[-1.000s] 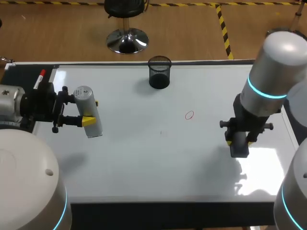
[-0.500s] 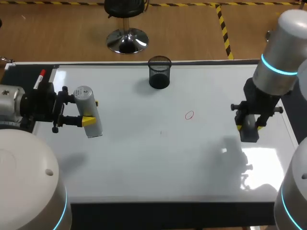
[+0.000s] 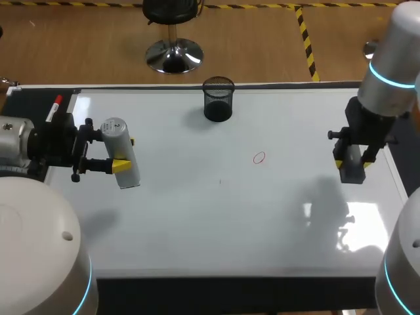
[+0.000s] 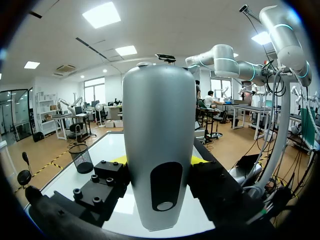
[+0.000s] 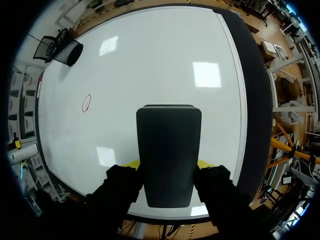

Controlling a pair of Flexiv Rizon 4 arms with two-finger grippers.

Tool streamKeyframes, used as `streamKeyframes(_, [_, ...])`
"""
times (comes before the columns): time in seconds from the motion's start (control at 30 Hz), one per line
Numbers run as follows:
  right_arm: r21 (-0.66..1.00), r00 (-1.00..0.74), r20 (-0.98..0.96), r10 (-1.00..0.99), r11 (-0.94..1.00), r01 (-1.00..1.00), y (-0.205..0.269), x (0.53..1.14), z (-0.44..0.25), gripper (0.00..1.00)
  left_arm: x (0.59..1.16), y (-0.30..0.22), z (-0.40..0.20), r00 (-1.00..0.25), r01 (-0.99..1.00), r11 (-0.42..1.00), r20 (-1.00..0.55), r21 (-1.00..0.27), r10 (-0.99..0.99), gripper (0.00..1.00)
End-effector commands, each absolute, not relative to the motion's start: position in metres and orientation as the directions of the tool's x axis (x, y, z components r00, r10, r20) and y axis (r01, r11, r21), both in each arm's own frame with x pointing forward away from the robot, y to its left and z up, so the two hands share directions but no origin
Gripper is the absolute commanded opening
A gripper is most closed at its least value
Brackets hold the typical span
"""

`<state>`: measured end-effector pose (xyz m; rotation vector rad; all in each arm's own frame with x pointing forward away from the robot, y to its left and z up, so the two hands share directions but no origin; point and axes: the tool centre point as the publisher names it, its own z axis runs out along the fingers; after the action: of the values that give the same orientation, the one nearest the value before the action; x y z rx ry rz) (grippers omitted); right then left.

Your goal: Pick up the inspection probe, press it on each red-marked spot on the whiteboard one by one, put down the probe, pick up the eraser, and wipe off all the red marks.

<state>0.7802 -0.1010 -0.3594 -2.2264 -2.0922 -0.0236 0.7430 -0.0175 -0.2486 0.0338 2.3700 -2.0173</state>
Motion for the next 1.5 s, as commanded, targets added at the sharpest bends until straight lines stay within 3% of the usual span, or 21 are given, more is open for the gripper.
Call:
streamKeyframes(0.03, [-0.056,0.063,0.077,0.995,-0.059,0.997,-0.107,0.787,-0.355,0.00,0.741,-0.017,-0.248,-0.999,0.038,0.160,-0.040,-0.986,-0.006,0.00])
streamKeyframes(1.07, [-0.044,0.061,0.092,0.994,-0.057,0.997,-0.110,0.788,-0.350,0.00,0.744,-0.017,-0.248,-0.999,0.041,0.160,-0.042,-0.986,-0.005,0.00])
streamKeyframes(1.5, [-0.044,0.061,0.092,0.994,-0.057,0.997,-0.110,0.788,-0.350,0.00,0.767,-0.041,-0.247,-1.000,0.023,0.134,-0.024,-0.991,-0.006,0.00])
